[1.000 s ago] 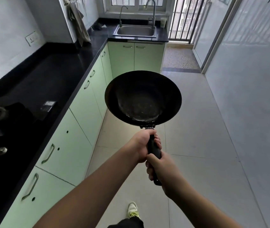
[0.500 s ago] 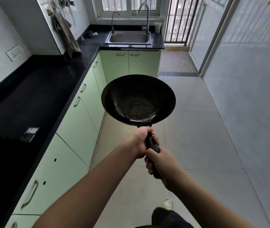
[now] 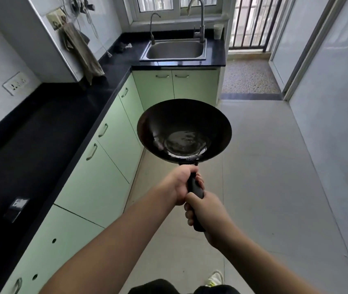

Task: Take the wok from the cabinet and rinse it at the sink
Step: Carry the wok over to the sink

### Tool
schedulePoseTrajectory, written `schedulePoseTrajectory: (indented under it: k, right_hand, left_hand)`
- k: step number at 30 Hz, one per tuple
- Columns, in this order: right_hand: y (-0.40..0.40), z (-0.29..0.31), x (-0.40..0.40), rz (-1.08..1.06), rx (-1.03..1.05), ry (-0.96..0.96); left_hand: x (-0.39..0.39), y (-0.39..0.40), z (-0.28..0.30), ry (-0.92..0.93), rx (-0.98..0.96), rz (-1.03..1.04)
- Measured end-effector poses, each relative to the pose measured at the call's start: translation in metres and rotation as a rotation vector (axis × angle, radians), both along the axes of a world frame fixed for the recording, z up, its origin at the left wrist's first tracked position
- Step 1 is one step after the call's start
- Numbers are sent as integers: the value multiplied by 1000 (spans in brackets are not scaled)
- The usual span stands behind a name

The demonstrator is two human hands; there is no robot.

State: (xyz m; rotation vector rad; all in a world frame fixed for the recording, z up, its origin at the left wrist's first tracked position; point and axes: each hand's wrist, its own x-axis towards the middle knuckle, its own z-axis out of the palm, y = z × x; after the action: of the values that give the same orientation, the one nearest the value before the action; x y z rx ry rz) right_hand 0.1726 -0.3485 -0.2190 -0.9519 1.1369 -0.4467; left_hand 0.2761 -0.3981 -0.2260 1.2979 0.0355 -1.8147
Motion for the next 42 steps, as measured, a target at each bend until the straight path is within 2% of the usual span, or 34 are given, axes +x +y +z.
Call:
schedulePoseTrajectory:
  k: [8, 19, 25, 32, 42]
  right_hand:
    - [-80, 2, 47, 71, 30, 0]
    - [-196, 1, 186, 166, -5, 87]
    - [-256, 4, 241, 151, -28, 103]
    - [-344, -3, 261, 112, -28, 90]
    - [-504, -10, 251, 49, 30, 32]
  left_hand:
    - [50, -74, 1, -17, 9, 38]
    - [195, -179, -10, 71, -13, 129]
    - [251, -243, -6, 89, -25, 113]
    - [269, -335, -13, 67, -11, 78]
    - [253, -495, -9, 22, 29, 33]
